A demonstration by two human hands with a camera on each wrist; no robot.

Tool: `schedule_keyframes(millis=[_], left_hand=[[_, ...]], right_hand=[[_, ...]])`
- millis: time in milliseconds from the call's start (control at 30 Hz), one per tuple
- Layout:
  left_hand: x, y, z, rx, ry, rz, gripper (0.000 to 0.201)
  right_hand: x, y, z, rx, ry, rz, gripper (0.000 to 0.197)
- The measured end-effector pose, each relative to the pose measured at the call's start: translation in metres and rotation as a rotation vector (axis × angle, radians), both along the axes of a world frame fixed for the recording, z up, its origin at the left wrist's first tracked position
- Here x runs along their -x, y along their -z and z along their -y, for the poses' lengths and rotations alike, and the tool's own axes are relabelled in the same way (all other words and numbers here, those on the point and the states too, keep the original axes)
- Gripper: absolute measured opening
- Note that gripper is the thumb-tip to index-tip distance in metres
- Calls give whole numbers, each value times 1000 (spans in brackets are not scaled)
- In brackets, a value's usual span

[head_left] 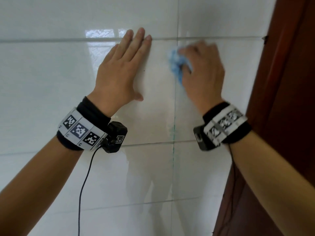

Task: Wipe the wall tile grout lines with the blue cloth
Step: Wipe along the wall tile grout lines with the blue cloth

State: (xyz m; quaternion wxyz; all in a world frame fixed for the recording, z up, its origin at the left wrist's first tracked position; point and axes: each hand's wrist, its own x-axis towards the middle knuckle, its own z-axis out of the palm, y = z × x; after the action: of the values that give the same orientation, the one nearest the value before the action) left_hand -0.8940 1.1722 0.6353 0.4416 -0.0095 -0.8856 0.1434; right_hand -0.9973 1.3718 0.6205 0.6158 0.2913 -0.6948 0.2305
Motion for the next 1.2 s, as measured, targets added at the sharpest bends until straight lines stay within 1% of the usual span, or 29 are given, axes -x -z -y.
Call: schedule_keyframes(millis=[67, 100, 167, 267, 433, 500, 600, 700, 767, 833, 900, 933, 967, 1033, 1067, 1133, 1200], left_hand=[[1, 1, -1, 2, -3, -3, 157], [1, 2, -1, 3, -2, -6, 156], [2, 3, -1, -2, -2, -10, 156], [3, 3, 0, -5, -5, -10, 156], [1, 3, -2, -12, 3, -9, 156], [0, 3, -2, -17, -2, -5, 156], [-1, 2, -3, -11, -2, -7, 156], [0, 3, -4, -5, -5, -6, 156], [2, 4, -4, -6, -11, -12, 156], [2, 5, -5, -10, -19, -15, 156], [3, 5, -4, -12, -24, -10, 155], [4, 6, -3, -10, -23, -11, 155], [4, 6, -2, -8, -22, -14, 155], [4, 6, -1, -4, -24, -12, 154], [3, 6, 0, -4, -26, -12, 154], [3, 6, -1, -3, -31, -11, 154], [2, 7, -3, -4, -28, -3, 151]], right_hand=[[2, -24, 4, 56, 6, 22, 21], [2, -25, 6, 85, 0, 17, 20], [2, -13, 9, 136, -24, 3, 20], [1, 27, 17, 138, -41, -15, 24], [-2, 122, 17, -51, -113, -74, 25], [0, 144, 13, -91, -115, -71, 29], [2, 140, 5, -167, -121, -100, 29], [0, 120, -2, -249, -97, -57, 25], [-4, 92, -2, -187, -92, 0, 26], [-7, 52, 5, -71, -79, 46, 27], [-6, 19, 12, 21, -69, 41, 26], [-4, 11, 16, 59, -78, 27, 26], [-1, 10, 19, 91, -91, 12, 26], [3, 23, 25, 143, -121, -20, 31], [5, 33, 27, 165, -140, -34, 32], [7, 58, 31, 192, -158, -65, 28], [6, 91, 32, 166, -150, -96, 23]])
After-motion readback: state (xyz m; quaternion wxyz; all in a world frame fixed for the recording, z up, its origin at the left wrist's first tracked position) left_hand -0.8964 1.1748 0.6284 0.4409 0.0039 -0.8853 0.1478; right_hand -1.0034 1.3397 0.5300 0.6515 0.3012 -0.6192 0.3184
